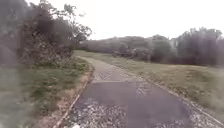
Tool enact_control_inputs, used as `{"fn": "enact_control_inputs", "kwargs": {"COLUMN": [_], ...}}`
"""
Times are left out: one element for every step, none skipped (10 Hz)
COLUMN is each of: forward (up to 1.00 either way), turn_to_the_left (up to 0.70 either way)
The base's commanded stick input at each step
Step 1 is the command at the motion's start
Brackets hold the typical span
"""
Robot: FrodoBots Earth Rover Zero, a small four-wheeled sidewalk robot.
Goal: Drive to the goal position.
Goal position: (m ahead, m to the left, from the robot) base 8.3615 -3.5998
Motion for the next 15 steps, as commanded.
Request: {"fn": "enact_control_inputs", "kwargs": {"forward": [0.00,0.00,0.00,0.00,0.00,0.00,0.00,0.00,0.00,0.00,0.00,0.00,0.00,0.00,0.00], "turn_to_the_left": [0.00,0.00,0.00,0.00,0.00,0.00,-0.03,-0.06,-0.70,-0.70,-0.03,-0.01,0.00,0.00,0.00]}}
